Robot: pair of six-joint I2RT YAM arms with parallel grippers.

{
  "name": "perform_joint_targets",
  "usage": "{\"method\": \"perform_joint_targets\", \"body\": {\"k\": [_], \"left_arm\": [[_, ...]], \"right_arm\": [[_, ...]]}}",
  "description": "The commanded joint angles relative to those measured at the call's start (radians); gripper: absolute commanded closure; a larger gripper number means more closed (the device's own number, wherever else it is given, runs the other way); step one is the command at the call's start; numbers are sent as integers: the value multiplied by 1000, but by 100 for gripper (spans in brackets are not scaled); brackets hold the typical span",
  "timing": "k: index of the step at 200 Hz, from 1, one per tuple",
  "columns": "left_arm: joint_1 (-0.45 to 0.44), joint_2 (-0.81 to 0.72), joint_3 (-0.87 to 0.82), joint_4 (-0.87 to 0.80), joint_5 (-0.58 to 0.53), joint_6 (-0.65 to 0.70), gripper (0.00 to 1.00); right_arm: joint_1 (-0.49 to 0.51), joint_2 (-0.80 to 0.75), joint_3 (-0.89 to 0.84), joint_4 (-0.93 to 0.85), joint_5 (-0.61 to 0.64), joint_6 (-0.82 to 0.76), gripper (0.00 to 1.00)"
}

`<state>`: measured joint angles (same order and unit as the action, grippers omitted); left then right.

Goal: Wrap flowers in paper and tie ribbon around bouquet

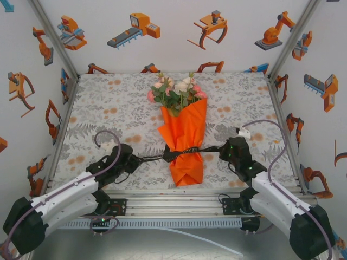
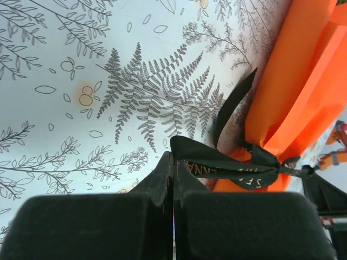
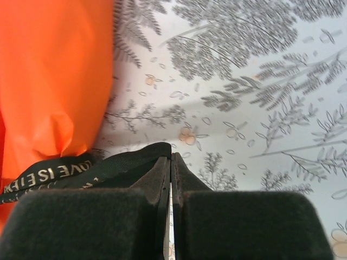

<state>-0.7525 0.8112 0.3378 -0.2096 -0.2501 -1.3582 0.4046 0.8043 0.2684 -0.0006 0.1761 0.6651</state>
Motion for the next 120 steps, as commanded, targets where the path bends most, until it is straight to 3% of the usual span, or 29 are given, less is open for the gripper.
{"method": "perform_joint_targets", "body": {"k": [1,34,46,63,76,96,120], "left_arm": [[61,-7,-25,-83,-28,77,100],[71,41,-22,2,11,130,100],[71,31,11,-19,0,179,82],[68,-26,71,-42,-26,323,58],[69,-72,115,-40,-60,457,47],[70,-94,213,-92,-239,643,41],[80,-43,242,-66,-650,869,41]], "right_arm": [[-65,9,-15,-67,89,17,100],[-65,-13,-36,42,-110,-12,100],[-65,-73,-10,9,-160,-13,73],[-65,-198,27,-60,-187,-49,48],[-67,-260,67,-121,-153,-82,42],[-88,-232,132,-174,-19,-135,40],[-201,-50,221,-152,57,-225,35]]}}
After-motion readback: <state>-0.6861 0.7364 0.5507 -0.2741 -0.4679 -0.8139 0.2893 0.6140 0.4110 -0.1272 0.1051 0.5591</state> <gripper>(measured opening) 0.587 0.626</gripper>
